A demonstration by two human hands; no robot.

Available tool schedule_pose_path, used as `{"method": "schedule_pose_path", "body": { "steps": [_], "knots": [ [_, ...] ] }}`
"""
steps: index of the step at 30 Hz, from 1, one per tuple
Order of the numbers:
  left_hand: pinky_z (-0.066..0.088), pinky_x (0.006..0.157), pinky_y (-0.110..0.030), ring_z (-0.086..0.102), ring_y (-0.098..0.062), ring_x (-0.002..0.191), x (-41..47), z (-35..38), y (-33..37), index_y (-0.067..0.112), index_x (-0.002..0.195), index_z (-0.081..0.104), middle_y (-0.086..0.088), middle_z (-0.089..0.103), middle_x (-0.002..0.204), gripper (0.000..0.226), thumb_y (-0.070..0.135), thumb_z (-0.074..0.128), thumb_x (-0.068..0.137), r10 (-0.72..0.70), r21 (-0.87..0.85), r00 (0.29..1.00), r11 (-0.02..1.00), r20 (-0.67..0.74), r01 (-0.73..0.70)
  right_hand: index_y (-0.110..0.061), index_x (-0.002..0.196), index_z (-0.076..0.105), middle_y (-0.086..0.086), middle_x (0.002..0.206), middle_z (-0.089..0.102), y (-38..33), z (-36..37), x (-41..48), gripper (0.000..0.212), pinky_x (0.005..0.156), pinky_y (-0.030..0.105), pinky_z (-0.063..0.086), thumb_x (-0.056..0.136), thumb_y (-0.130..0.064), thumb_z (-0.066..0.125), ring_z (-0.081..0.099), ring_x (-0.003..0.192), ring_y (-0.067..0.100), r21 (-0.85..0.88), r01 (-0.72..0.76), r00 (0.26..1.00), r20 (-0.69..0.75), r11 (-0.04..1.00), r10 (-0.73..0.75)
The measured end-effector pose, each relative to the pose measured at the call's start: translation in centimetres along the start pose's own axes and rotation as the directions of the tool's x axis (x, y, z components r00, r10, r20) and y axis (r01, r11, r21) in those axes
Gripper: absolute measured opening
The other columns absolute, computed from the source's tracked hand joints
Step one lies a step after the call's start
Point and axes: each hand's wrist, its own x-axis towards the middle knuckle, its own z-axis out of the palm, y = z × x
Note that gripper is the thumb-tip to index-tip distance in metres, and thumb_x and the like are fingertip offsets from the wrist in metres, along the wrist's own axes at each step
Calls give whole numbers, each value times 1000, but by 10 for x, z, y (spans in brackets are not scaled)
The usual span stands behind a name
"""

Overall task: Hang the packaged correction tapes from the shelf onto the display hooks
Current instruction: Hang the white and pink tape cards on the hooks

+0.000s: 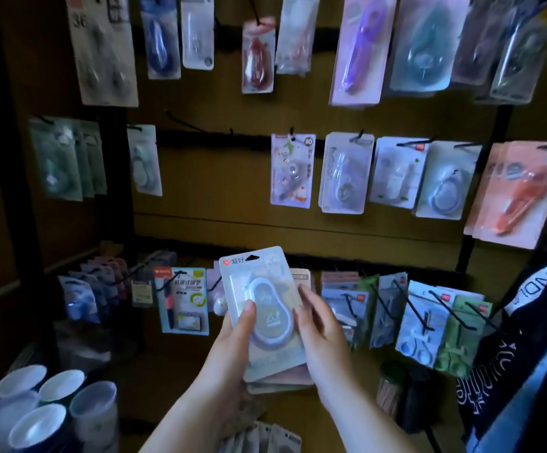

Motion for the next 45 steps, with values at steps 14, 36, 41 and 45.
{"method": "schedule_pose_path", "body": {
  "steps": [14,36,41,45],
  "knots": [
    [51,67,-33,66,-23,83,42,4,46,13,96,65,-6,75,75,52,47,26,93,56,-94,997,994,-55,-61,-19,69,57,3,74,62,-45,23,59,23,77,50,52,91,-18,52,58,74,24,373,-215,971,-16,903,238],
    [53,78,-38,63,-26,102,65,-39,62,25,120,51,-8,57,126,42,7,58,83,132,-48,986,989,-99,-137,-11,84,58,10,75,61,-47,57,102,20,60,31,47,96,-18,43,57,67,21,574,-268,962,114,773,249],
    [49,89,-47,58,-30,109,65,-53,72,36,103,55,-8,54,128,39,1,48,88,195,-19,968,980,-155,-200,-15,79,56,9,76,60,-54,61,111,20,62,31,44,95,-16,44,56,68,22,531,-225,973,72,817,221],
    [53,71,-35,65,-24,89,68,-63,74,35,102,54,-2,62,111,38,0,53,86,224,-28,967,973,-125,-229,-16,76,55,9,78,61,-54,69,114,22,67,33,43,95,-16,45,55,72,23,431,-187,981,41,883,188]
  ]
}}
